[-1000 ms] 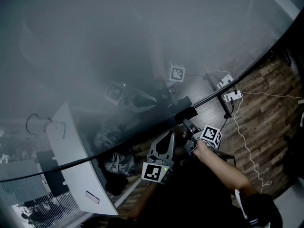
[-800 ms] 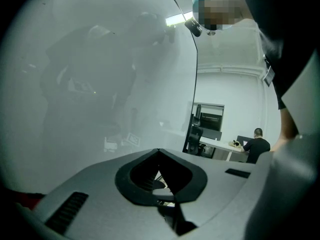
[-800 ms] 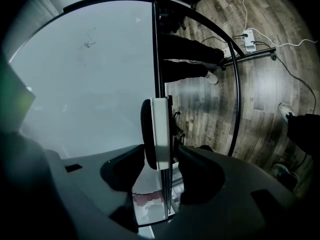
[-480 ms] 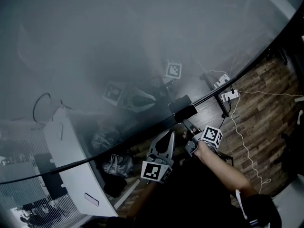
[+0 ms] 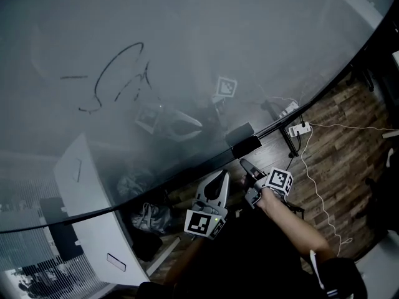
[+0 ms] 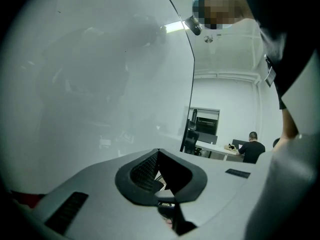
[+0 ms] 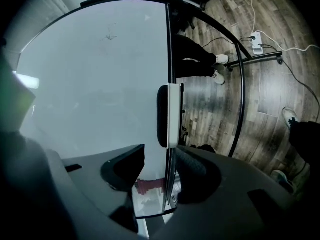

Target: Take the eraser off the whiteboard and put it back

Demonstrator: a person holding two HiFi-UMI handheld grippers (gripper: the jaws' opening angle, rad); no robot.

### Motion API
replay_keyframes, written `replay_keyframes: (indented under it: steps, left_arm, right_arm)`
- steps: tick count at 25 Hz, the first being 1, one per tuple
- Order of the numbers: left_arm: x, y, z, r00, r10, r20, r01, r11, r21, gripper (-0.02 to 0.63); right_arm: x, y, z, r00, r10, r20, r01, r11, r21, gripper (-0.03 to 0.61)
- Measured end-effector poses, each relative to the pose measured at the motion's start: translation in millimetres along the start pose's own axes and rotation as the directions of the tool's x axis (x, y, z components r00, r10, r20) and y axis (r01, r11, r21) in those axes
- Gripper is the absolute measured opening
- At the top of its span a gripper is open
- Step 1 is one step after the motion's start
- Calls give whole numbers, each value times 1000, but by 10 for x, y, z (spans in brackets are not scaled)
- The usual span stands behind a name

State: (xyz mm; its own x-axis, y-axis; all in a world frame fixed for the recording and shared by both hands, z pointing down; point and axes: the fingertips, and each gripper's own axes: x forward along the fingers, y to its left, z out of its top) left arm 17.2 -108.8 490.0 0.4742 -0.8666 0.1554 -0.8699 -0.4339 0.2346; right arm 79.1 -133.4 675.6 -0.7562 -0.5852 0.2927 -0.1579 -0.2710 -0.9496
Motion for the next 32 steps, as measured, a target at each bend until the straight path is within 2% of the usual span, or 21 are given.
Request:
replay_keyframes:
  steps: [4,6,7,12,17,22,24,26,32]
  left_arm:
    - [-74,-9,27,1000,-18,6,18,1000,3,8]
    - [-127,-24,21,1000,-30,-4,30,1000,5,8]
    - [-153,-36,33,999,-37,-2,37,999,5,8]
    - [-358,-36,80,997,-71,11,70,997,30,8]
    - [-654,-37,78,996,-85,25,85,996,12,8]
    - [-886,-102,68,994,-103,37,103,995,0,8]
    - [-1023,-123,50,994,-104,46,104,995,0,8]
    - [-1170,-114,64,993,-101,54,101,995,1,8]
    - [-1715,-126,94,991,-109,79,111,994,-13,6]
  right_arm:
    - [-101,67,-77,1000,-1,2,2,999,-49,184]
    - [-180,102,-99,999,-19,27,21,997,-78,66]
    - [-222,125,-107,999,-24,40,28,995,-96,47]
    - [-383,274,-181,994,-38,100,58,976,-208,15]
    - [-524,433,-374,989,-63,137,111,920,-375,15]
    - [-627,688,-534,978,-49,201,143,862,-486,15]
    - [-733,783,-637,973,-38,226,160,819,-551,15]
    - [-860,893,-747,965,-26,261,191,753,-629,15]
    - [-1325,1274,-1350,927,61,369,291,500,-815,15]
